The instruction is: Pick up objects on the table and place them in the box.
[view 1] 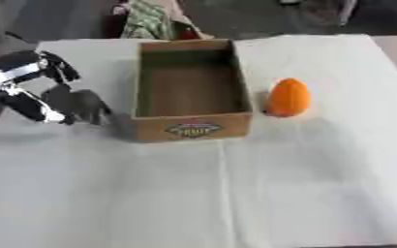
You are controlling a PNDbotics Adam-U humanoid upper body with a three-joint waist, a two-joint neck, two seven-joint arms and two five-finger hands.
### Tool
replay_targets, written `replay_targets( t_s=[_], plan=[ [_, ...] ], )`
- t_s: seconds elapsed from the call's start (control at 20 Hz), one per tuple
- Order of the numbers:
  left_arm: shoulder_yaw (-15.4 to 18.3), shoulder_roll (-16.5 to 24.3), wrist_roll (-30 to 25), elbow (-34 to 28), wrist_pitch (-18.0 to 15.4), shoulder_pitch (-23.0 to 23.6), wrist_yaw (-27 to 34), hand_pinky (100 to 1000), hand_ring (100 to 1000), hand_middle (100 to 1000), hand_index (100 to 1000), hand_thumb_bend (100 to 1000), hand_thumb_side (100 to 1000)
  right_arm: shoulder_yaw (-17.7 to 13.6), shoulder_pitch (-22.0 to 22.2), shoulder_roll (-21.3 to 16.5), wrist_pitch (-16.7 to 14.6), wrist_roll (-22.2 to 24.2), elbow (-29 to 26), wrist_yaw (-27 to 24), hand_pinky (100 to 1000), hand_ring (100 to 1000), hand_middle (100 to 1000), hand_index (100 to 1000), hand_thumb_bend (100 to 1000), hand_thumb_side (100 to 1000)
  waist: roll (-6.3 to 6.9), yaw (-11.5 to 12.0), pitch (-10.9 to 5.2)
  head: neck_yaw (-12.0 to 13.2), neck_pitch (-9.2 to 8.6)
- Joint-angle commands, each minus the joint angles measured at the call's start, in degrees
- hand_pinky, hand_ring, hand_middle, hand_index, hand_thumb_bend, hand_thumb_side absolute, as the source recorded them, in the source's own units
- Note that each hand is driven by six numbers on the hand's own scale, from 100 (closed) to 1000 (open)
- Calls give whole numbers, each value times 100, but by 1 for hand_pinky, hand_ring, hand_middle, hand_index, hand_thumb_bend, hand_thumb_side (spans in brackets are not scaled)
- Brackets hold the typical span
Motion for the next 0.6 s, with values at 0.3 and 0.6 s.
replay_targets(
  t_s=[0.3,0.6],
  plan=[
    [40,5,328,98,56,-210,-533,822,748,726,804,585,188,-30,-40,-114,-13,13,-30,-40,759,799,618,627,100,100,-15,-1,-124,-17,-9],
    [25,-249,364,562,-113,-409,-816,823,747,722,802,600,181,-23,-43,-104,-19,24,-27,-43,759,799,618,627,100,100,-23,-21,-125,2,-4]
  ],
)
